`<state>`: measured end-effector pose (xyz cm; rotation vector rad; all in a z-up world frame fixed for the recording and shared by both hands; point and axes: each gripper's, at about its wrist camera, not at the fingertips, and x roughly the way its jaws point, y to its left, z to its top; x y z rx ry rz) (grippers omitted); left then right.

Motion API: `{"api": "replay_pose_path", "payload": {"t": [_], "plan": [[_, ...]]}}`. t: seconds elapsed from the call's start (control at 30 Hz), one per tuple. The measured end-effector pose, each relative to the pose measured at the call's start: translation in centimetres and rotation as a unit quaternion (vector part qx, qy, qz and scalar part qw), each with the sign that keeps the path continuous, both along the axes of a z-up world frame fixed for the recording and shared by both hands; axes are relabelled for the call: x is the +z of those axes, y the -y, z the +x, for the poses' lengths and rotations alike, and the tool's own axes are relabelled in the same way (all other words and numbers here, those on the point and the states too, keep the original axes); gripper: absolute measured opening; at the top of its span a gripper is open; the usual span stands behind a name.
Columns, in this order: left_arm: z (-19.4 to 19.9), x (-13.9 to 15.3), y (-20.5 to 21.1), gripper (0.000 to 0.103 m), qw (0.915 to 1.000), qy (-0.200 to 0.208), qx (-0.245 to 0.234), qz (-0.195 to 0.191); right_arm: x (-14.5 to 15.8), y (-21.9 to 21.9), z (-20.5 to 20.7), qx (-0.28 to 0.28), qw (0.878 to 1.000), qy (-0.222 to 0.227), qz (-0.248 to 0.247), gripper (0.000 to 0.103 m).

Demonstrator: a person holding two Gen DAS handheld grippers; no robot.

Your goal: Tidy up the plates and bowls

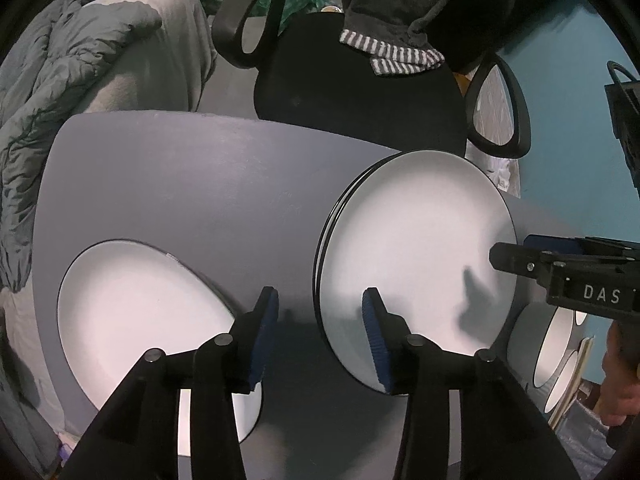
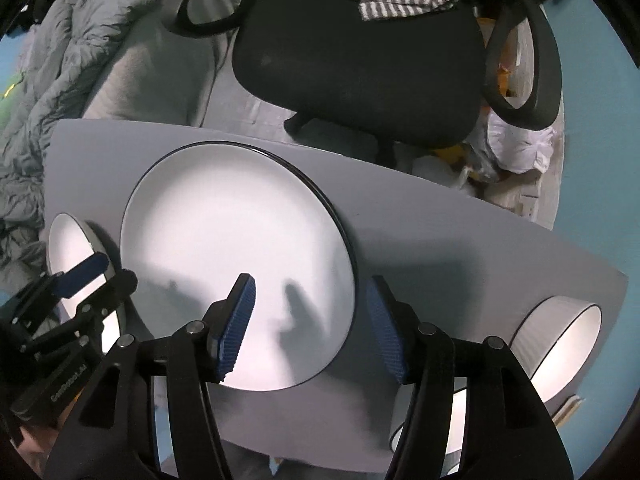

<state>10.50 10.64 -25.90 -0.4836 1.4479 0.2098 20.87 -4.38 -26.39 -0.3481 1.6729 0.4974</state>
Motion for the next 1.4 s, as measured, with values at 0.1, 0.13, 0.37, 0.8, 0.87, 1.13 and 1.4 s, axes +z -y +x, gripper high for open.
{"api": "replay_pose_path", "payload": {"t": [0.1, 0.13, 0.37, 0.8, 0.87, 1.13, 1.4], "plan": [[-0.5, 0.8, -0.1, 0.054, 0.9999, 0.010, 0.001, 0.012, 0.6, 0.0, -0.3, 0.002, 1.000, 0.012, 0.001, 0.059], [-0.8, 1.3, -0.1, 0.056, 0.9997, 0.015, 0.000, 0.017, 1.0, 0.0, -0.6, 0.005, 1.000, 0.017, 0.001, 0.059], [-2.4, 3.5, 0.1, 0.066, 0.9986, 0.031, 0.012, 0.041, 3.6, -0.9, -2.6, 0.041, 0.996, 0.075, 0.000, 0.068], [-4.8, 8.6, 0.5, 0.073, 0.9945, 0.073, 0.015, 0.073, 8.1, -1.4, -4.8, 0.053, 0.990, 0.125, 0.021, 0.068], [-5.2, 9.3, 0.3, 0.073, 0.9938, 0.080, 0.022, 0.074, 8.8, -1.5, -5.0, 0.052, 0.990, 0.130, 0.026, 0.068], [-7.1, 10.9, -0.5, 0.075, 0.9927, 0.091, 0.037, 0.070, 11.0, -2.2, -6.3, 0.072, 0.986, 0.149, 0.036, 0.068], [-10.0, 13.1, -1.6, 0.075, 0.9894, 0.111, 0.053, 0.076, 13.1, -2.7, -7.8, 0.089, 0.980, 0.170, 0.045, 0.068]]}}
